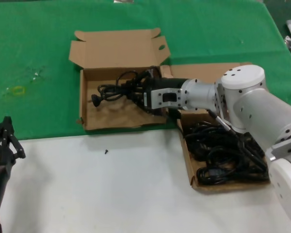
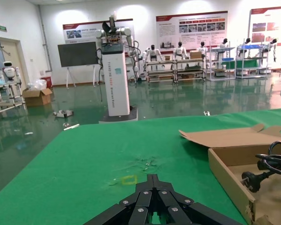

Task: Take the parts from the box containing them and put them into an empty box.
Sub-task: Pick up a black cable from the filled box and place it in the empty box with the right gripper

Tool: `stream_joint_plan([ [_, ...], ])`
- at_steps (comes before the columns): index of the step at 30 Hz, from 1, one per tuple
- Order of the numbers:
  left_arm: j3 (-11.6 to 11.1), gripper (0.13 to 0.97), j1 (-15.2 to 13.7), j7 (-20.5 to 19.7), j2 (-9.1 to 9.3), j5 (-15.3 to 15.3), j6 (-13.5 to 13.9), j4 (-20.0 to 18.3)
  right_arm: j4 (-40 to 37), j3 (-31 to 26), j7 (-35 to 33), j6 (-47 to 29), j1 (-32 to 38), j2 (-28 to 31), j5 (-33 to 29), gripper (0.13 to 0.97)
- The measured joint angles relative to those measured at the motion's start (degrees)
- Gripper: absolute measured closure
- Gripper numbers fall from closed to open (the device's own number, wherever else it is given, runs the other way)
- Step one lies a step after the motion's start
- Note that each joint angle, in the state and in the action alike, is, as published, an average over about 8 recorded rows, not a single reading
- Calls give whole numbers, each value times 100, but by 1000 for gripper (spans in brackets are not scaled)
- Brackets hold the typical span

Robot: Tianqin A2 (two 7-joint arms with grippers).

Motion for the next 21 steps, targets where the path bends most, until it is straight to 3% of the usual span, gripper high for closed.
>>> stream_joint_plan([
  [14, 0, 954, 0, 0, 0, 0, 0, 0, -392, 213, -266, 20, 149, -55, 38, 822],
  [21, 0, 954, 0, 0, 0, 0, 0, 0, 539, -32, 554, -91, -220, 167, -229, 746],
])
